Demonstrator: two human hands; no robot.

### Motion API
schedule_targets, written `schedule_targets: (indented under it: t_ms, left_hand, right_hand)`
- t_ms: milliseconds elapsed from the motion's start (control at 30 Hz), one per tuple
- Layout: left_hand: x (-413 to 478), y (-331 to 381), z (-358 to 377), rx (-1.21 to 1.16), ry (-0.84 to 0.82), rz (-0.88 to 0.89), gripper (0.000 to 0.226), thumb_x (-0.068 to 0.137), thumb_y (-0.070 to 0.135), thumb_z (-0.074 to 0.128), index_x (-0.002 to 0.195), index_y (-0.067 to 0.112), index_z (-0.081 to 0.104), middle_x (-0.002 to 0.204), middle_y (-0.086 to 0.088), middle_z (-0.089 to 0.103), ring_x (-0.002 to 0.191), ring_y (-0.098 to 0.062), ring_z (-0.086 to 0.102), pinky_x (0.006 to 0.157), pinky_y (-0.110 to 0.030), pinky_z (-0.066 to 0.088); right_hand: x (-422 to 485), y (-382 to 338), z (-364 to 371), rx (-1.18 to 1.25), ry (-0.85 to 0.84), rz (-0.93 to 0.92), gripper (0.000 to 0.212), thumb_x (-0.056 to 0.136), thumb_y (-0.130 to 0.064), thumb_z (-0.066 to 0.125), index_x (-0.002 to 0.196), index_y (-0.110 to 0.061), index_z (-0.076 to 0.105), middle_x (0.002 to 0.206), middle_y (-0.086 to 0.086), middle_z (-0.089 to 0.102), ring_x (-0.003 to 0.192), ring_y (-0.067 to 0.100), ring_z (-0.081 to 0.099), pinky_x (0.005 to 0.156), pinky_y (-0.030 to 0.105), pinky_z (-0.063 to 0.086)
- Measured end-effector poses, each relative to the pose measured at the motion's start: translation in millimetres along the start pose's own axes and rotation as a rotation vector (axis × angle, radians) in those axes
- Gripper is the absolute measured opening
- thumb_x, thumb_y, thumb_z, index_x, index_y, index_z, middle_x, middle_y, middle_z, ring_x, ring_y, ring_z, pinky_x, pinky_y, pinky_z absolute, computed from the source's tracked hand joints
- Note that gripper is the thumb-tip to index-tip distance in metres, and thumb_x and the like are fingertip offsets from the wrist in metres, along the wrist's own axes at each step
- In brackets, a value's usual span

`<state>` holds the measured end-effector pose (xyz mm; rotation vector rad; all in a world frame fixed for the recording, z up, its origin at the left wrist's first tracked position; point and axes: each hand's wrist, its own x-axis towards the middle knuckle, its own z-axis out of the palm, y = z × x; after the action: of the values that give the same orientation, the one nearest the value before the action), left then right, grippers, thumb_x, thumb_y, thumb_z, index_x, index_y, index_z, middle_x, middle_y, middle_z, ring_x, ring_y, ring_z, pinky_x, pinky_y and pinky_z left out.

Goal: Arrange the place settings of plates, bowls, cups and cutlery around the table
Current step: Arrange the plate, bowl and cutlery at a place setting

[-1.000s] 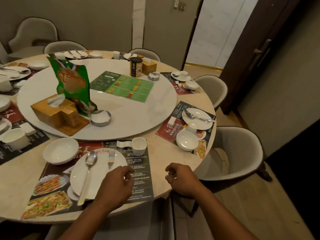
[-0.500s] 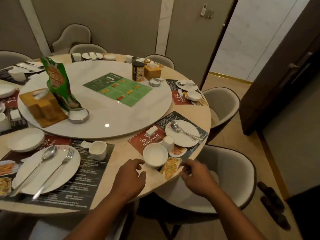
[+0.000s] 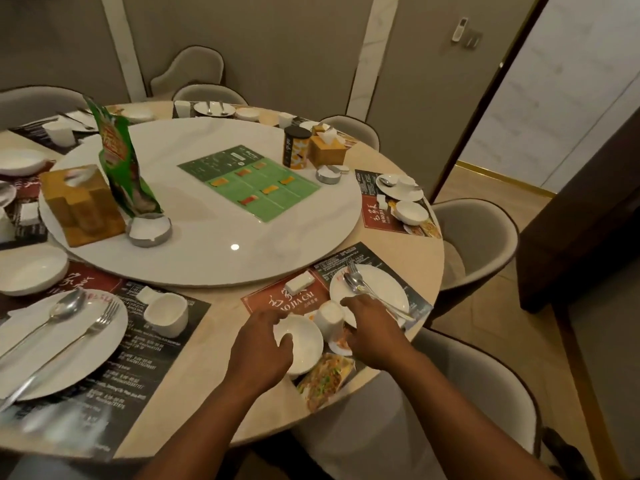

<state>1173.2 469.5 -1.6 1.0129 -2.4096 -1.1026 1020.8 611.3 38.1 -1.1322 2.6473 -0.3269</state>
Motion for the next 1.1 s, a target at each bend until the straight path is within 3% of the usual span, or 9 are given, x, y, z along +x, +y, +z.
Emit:
schedule_targets:
  t_ms: [200, 267, 367, 433, 567, 667, 900, 1100]
  left_hand:
    - [53.1, 11.1, 23.2, -0.008, 0.012, -0.042, 0.044, 0.082, 0.026, 0.069, 0.125, 0.026, 0.059, 0.13, 0.006, 0.058, 0.114, -0.015, 0.058, 0.095, -0.033, 0.05]
    - [66.3, 16.2, 29.1, 0.007, 0.014, -0.06, 0.043, 0.082, 0.023, 0.067, 0.125, 0.025, 0.061, 0.128, 0.007, 0.059, 0.114, -0.016, 0.058, 0.094, -0.031, 0.049]
    - [81.0, 18.2, 34.6, 0.014, 0.037, -0.121, 0.042, 0.083, 0.021, 0.068, 0.124, 0.026, 0.061, 0.126, 0.007, 0.06, 0.113, -0.015, 0.058, 0.089, -0.026, 0.047]
    - [87.5, 16.9, 38.8, 0.018, 0.06, -0.16, 0.042, 0.084, 0.021, 0.067, 0.125, 0.027, 0.06, 0.127, 0.008, 0.06, 0.113, -0.014, 0.058, 0.089, -0.024, 0.045]
    - [98.1, 14.3, 46.4, 0.034, 0.113, -0.237, 0.044, 0.086, 0.024, 0.068, 0.128, 0.028, 0.057, 0.129, 0.007, 0.059, 0.112, -0.014, 0.058, 0.092, -0.028, 0.049]
    - [101.9, 15.1, 52.9, 0.035, 0.163, -0.272, 0.045, 0.087, 0.022, 0.067, 0.13, 0.024, 0.056, 0.129, 0.002, 0.058, 0.111, -0.016, 0.057, 0.091, -0.028, 0.049]
    - [98.7, 30.1, 75.5, 0.041, 0.357, -0.321, 0.041, 0.086, 0.018, 0.067, 0.127, 0.023, 0.057, 0.119, 0.008, 0.058, 0.097, -0.001, 0.047, 0.07, -0.005, 0.033]
    - [93.5, 43.0, 96.8, 0.1, 0.468, -0.339, 0.043, 0.081, 0.01, 0.071, 0.121, 0.021, 0.062, 0.119, 0.004, 0.062, 0.097, -0.002, 0.049, 0.083, -0.022, 0.038]
  right_hand:
    - [65.4, 24.2, -4.5, 0.007, -0.158, -0.158, 0.064, 0.076, -0.022, 0.071, 0.136, -0.024, 0.051, 0.139, -0.001, 0.05, 0.127, 0.02, 0.046, 0.106, 0.033, 0.04]
    - [84.3, 26.3, -3.7, 0.052, -0.196, -0.196, 0.053, 0.081, -0.02, 0.067, 0.132, -0.026, 0.054, 0.136, -0.004, 0.052, 0.124, 0.018, 0.048, 0.103, 0.029, 0.04]
    - [112.3, 22.9, 2.1, 0.177, -0.133, -0.178, 0.036, 0.089, -0.021, 0.06, 0.125, -0.024, 0.06, 0.129, -0.001, 0.059, 0.116, 0.016, 0.055, 0.093, 0.024, 0.041]
    - [134.0, 20.5, 8.9, 0.2, -0.112, -0.148, 0.036, 0.087, -0.018, 0.064, 0.123, -0.021, 0.062, 0.125, 0.001, 0.062, 0.113, 0.019, 0.058, 0.09, 0.027, 0.044]
    - [182.0, 19.3, 31.7, 0.039, -0.139, -0.287, 0.048, 0.083, -0.017, 0.064, 0.13, -0.025, 0.059, 0.128, 0.004, 0.057, 0.116, 0.025, 0.054, 0.095, 0.035, 0.048]
    - [212.6, 24.3, 47.3, -0.145, -0.113, -0.45, 0.053, 0.082, -0.022, 0.061, 0.134, -0.028, 0.055, 0.117, 0.007, 0.061, 0.106, 0.028, 0.055, 0.087, 0.039, 0.05]
    - [235.6, 32.8, 63.0, -0.286, -0.057, -0.67, 0.041, 0.079, -0.026, 0.068, 0.118, -0.022, 0.059, 0.103, 0.009, 0.059, 0.09, 0.03, 0.058, 0.075, 0.036, 0.044]
    - [241.9, 42.0, 73.8, -0.334, -0.064, -0.719, 0.04, 0.07, -0.025, 0.076, 0.106, -0.016, 0.061, 0.111, 0.012, 0.049, 0.097, 0.032, 0.054, 0.082, 0.042, 0.044]
